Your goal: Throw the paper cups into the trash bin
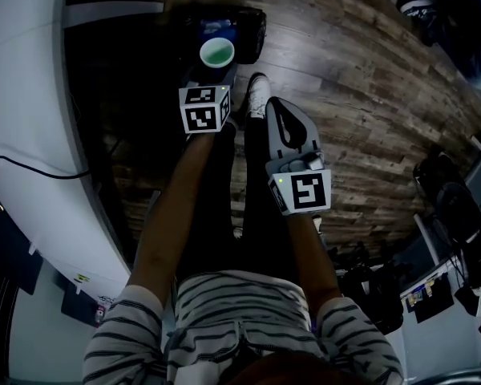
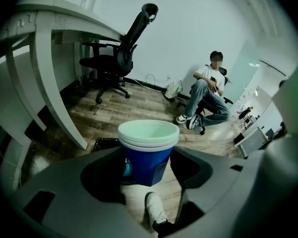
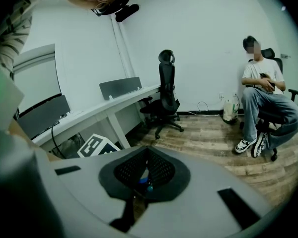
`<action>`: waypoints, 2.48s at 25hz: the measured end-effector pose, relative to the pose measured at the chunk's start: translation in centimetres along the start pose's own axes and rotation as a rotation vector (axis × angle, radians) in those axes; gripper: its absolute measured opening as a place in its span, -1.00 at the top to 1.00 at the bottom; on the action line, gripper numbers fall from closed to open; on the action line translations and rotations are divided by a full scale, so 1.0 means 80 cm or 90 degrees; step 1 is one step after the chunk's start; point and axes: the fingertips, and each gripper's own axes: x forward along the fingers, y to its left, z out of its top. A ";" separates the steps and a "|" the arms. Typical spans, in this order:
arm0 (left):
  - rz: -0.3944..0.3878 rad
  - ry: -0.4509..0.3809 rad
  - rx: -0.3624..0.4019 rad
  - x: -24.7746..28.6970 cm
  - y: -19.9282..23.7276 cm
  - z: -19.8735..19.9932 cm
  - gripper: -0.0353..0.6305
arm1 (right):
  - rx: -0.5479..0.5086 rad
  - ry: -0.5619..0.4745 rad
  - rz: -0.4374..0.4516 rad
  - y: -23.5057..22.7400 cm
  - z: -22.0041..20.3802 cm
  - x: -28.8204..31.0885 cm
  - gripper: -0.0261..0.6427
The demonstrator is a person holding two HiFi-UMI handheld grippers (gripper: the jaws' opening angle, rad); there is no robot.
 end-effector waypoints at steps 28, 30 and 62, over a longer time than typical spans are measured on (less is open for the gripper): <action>-0.001 0.087 -0.019 0.114 0.036 -0.070 0.01 | 0.023 0.057 -0.018 -0.016 -0.059 0.011 0.89; -0.005 0.093 -0.019 0.119 0.038 -0.072 0.01 | 0.024 0.060 -0.017 -0.014 -0.062 0.012 0.90; 0.014 0.155 -0.033 0.176 0.070 -0.095 0.01 | 0.040 0.080 -0.017 -0.025 -0.076 0.040 0.90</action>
